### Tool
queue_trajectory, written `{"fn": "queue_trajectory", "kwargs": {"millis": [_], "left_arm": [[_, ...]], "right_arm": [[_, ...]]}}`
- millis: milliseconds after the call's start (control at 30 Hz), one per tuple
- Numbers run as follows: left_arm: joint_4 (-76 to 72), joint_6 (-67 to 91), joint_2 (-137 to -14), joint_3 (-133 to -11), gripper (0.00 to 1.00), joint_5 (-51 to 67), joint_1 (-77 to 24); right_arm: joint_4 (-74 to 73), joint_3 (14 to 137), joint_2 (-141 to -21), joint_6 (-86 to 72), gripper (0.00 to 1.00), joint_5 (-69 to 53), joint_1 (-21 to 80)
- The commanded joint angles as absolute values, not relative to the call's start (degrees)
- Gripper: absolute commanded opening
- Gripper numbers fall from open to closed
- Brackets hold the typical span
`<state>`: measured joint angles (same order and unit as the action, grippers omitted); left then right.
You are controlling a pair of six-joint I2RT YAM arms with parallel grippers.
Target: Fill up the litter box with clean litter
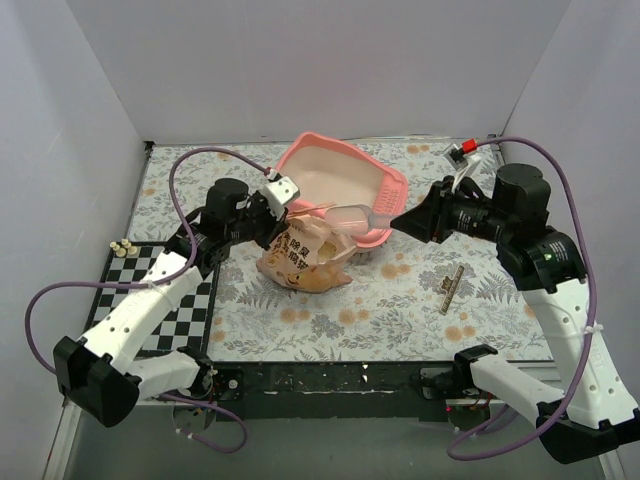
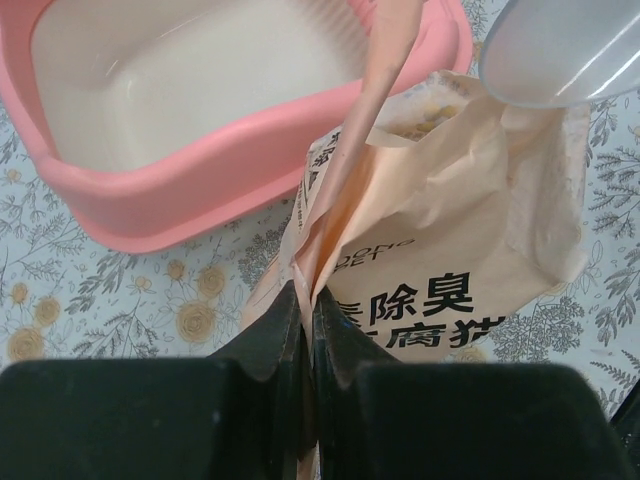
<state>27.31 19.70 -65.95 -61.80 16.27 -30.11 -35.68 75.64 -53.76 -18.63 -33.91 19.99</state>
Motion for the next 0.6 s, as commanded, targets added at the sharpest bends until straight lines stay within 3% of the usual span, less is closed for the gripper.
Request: {"fn": "queue_trajectory", "kwargs": {"millis": [0,400,567], "left_arm": [[29.5,24.2,-62.7,-61.3,0.00,13.2,-30.1],[28.5,30.1,-49.5,-56.8,0.00,7.1,-30.1],[28.8,31.2,-46.1,-54.8,0.00,6.6,-30.1]], "right_arm": [[-39.6,79.7,-55.4,-17.0,0.01,-32.7,19.9],[-46.6,81.5,-59.9,-17.0,0.01,-33.9,20.3],[-44.7,80.6,-61.6,-19.8,0.01,-32.4,25.2]]}}
